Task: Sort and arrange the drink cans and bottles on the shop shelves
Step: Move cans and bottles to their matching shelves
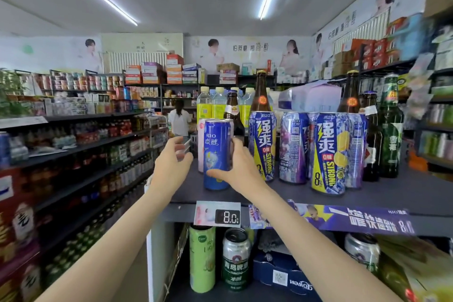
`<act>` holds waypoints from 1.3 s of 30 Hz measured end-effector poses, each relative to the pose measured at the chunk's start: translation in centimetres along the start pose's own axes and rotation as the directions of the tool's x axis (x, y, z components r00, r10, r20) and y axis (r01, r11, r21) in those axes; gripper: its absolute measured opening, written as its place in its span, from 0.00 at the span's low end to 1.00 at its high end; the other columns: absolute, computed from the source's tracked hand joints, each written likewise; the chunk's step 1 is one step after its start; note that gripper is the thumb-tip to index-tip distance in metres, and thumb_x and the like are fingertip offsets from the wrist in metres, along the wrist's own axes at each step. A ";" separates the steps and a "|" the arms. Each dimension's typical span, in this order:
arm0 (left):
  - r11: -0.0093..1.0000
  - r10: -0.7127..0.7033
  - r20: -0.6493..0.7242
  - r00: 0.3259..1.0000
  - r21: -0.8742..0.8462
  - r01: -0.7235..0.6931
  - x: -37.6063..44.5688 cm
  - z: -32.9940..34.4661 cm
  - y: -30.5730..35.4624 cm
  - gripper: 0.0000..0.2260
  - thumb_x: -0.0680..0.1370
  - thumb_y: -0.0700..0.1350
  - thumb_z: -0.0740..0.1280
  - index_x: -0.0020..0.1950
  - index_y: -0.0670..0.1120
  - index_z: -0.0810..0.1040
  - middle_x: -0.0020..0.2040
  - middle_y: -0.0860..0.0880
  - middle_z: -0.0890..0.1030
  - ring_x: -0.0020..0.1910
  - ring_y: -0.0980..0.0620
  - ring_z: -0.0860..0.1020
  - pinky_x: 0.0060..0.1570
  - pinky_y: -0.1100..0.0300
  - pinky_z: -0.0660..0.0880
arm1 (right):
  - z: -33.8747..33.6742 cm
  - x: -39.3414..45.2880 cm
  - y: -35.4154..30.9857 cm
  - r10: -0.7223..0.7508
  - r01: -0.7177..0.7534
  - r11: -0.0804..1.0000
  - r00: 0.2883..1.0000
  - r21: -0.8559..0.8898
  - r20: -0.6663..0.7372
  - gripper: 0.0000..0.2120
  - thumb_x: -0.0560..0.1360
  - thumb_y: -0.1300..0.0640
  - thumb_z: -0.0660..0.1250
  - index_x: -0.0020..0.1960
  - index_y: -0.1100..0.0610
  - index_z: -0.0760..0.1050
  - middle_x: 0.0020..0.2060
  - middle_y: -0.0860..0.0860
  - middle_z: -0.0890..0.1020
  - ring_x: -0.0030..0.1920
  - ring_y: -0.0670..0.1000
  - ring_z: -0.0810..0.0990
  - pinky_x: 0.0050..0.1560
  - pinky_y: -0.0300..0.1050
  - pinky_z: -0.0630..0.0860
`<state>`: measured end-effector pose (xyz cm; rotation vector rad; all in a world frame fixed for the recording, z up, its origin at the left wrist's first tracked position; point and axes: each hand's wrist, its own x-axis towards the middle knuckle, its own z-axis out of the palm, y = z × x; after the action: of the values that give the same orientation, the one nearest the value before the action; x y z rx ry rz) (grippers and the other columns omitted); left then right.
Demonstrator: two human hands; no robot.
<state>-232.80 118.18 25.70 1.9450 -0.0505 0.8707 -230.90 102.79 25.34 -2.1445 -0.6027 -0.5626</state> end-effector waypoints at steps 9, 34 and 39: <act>0.986 0.161 0.196 0.967 0.020 -0.168 5.3 1.3 6.5 0.15 0.79 0.47 0.61 0.66 0.53 0.71 0.63 0.47 0.74 0.62 0.47 0.73 0.61 0.49 0.71 | -10.8 6.0 -2.6 -0.095 0.074 0.988 0.984 -0.139 -0.151 0.22 0.71 0.50 0.72 0.61 0.57 0.70 0.57 0.55 0.74 0.54 0.52 0.74 0.50 0.41 0.68; 0.955 -0.092 0.554 0.827 0.283 -0.083 18.1 8.6 8.9 0.20 0.75 0.41 0.68 0.61 0.53 0.64 0.53 0.46 0.74 0.48 0.50 0.77 0.38 0.60 0.80 | -14.2 24.1 1.7 0.072 0.019 0.853 0.985 -0.521 0.154 0.43 0.70 0.60 0.73 0.76 0.54 0.50 0.72 0.61 0.54 0.69 0.64 0.63 0.67 0.57 0.66; 0.980 -0.059 0.489 0.870 0.195 -0.043 17.8 8.3 8.8 0.18 0.74 0.40 0.69 0.60 0.51 0.67 0.52 0.44 0.75 0.49 0.45 0.79 0.42 0.52 0.81 | -15.4 23.9 2.0 0.073 0.023 0.848 0.984 -0.530 0.161 0.40 0.70 0.58 0.74 0.74 0.55 0.56 0.70 0.60 0.62 0.67 0.61 0.67 0.63 0.53 0.68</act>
<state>-218.32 112.57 40.60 2.3168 -0.2654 0.3581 -213.79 94.69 46.68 -2.7473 -0.5559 -0.5777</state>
